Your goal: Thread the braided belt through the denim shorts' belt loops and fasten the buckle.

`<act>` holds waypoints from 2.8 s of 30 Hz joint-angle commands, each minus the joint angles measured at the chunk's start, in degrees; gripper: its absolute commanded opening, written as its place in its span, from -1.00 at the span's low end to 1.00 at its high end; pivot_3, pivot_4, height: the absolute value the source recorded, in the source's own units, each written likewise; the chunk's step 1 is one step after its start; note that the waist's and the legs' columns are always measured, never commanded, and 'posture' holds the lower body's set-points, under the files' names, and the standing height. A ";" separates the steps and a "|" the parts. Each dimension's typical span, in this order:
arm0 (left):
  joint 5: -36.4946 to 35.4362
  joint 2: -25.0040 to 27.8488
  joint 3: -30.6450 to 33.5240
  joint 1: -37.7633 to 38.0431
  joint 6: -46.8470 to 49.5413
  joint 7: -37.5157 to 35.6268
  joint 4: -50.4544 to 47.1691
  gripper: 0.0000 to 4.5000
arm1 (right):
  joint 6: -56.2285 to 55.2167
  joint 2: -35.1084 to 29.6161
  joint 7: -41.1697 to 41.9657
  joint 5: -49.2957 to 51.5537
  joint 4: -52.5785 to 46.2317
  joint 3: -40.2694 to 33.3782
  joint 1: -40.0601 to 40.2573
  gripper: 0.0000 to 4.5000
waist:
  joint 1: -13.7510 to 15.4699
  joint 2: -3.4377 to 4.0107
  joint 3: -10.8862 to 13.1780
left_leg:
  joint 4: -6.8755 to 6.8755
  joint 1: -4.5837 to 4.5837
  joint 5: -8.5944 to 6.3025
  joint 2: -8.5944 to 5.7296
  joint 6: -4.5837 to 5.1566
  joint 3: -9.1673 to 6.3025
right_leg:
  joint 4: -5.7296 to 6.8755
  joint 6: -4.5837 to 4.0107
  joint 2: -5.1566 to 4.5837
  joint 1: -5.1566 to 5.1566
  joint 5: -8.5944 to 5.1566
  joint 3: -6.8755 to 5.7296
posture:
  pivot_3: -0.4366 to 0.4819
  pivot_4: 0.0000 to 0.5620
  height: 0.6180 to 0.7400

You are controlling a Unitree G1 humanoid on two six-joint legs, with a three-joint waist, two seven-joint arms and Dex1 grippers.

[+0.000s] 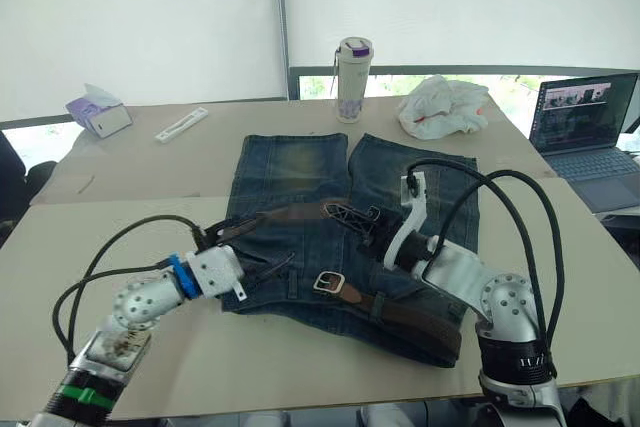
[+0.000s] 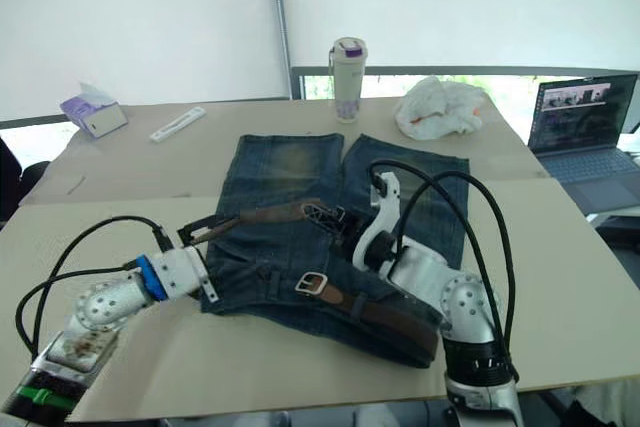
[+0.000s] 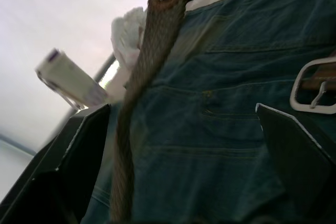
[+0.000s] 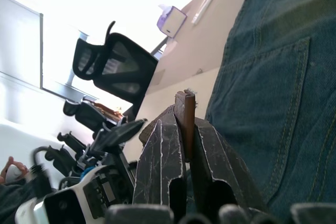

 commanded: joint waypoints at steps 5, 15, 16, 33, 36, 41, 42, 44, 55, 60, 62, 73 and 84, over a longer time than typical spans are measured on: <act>-65.21 7.69 12.43 4.28 50.53 -1.96 -12.55 0.99 | -2.38 1.20 5.94 -5.09 -0.44 0.36 -1.07 -1.00 | -0.19 0.21 0.14 | 0.02 0.02 0.02 -0.09 0.03 -0.19 | -0.08 0.01 -0.02 0.08 -0.02 -0.27 | -0.05 -0.47 1.00; -79.13 -10.88 10.29 1.45 53.32 33.32 -10.88 0.99 | -1.84 2.56 8.24 -6.14 -2.43 0.20 -0.85 -1.00 | 0.52 0.11 0.13 | 0.02 0.01 0.03 -0.11 0.01 -0.21 | -0.14 0.00 0.17 0.07 -0.01 -0.21 | -0.05 -0.47 1.00; -78.15 -12.94 10.42 0.92 52.75 34.78 -11.16 0.99 | -1.75 2.58 8.28 -6.11 -2.59 0.17 -0.58 -1.00 | 0.62 0.11 0.13 | 0.03 0.00 0.04 -0.13 -0.01 -0.22 | -0.13 0.00 0.15 0.07 -0.01 -0.21 | -0.05 -0.47 1.00; -77.06 -23.76 14.90 -3.27 52.63 43.86 -10.11 0.04 | -1.30 1.55 9.01 -5.79 -2.86 0.04 0.43 -1.00 | 0.67 0.11 0.13 | 0.01 0.01 0.08 -0.29 -0.07 -0.20 | -0.20 0.00 0.19 0.09 0.00 -0.17 | -0.05 -0.47 1.00; -76.35 -23.62 14.58 -3.35 53.74 43.48 -10.21 -0.60 | -1.05 1.57 9.07 -5.13 -3.30 0.21 0.55 -1.00 | 0.67 0.11 0.13 | 0.00 0.00 0.08 -0.31 -0.07 -0.20 | -0.23 0.00 0.18 0.09 0.00 -0.17 | -0.05 -0.47 1.00; -76.67 -23.87 14.45 -3.22 55.58 42.55 -10.45 -0.99 | -0.74 1.54 8.73 -4.12 -3.93 0.50 1.27 -1.00 | 0.67 0.10 0.13 | -0.02 0.00 0.08 -0.36 -0.08 -0.22 | -0.27 0.00 0.17 0.09 -0.01 -0.18 | -0.05 -0.47 1.00; -77.10 -23.67 14.45 -3.14 56.32 41.86 -10.59 -0.99 | -0.62 1.49 8.51 -3.84 -3.94 0.50 1.48 -1.00 | 0.67 0.10 0.13 | -0.03 0.00 0.08 -0.36 -0.08 -0.22 | -0.28 0.00 0.17 0.09 -0.01 -0.17 | -0.05 -0.47 1.00; -78.02 -23.27 14.55 -3.08 57.61 40.81 -10.68 -0.99 | -0.42 1.29 8.38 -3.54 -3.96 0.52 1.70 -1.00 | 0.67 0.10 0.13 | -0.05 0.00 0.09 -0.36 -0.09 -0.22 | -0.32 0.00 0.17 0.09 0.00 -0.17 | -0.05 -0.47 1.00; -78.90 -20.33 16.62 -4.38 62.92 37.09 -6.97 0.04 | 0.34 0.30 8.82 -1.47 -3.94 0.69 1.73 -1.00 | 0.64 0.10 0.13 | -0.16 -0.02 0.12 -0.35 -0.14 -0.27 | -0.56 0.02 0.17 0.11 0.04 -0.20 | -0.05 -0.47 1.00; -79.37 -20.22 17.31 -4.91 63.76 36.41 -5.22 0.04 | 0.42 -0.55 8.95 -0.81 -3.91 0.47 1.85 -1.00 | 0.66 0.10 0.14 | -0.18 -0.03 0.12 -0.35 -0.14 -0.28 | -0.59 0.03 0.16 0.11 0.04 -0.20 | -0.05 -0.47 1.00; -81.25 -20.20 17.50 -4.87 64.36 36.10 -4.82 0.04 | 0.41 -0.97 9.00 -0.47 -3.91 0.45 1.89 -1.00 | 0.67 0.09 0.14 | -0.19 -0.03 0.12 -0.35 -0.15 -0.28 | -0.61 0.03 0.15 0.11 0.04 -0.20 | -0.05 -0.47 1.00; -83.47 -19.51 17.67 -3.67 66.09 34.56 -5.22 -0.97 | 1.30 -2.78 8.98 2.79 -4.74 1.90 2.82 -1.00 | 0.69 0.08 0.15 | -0.23 -0.05 0.13 -0.32 -0.15 -0.29 | -0.66 0.02 0.12 0.11 0.05 -0.20 | -0.05 -0.47 1.00; -76.39 -11.85 21.28 1.21 69.41 26.36 -6.78 -1.00 | 3.46 -14.59 19.30 -2.25 -8.97 -0.10 7.82 0.27 | 0.77 0.05 0.23 | -0.34 -0.05 0.13 -0.34 -0.17 -0.28 | -0.80 0.02 0.08 0.10 0.04 -0.21 | -0.05 -0.47 1.00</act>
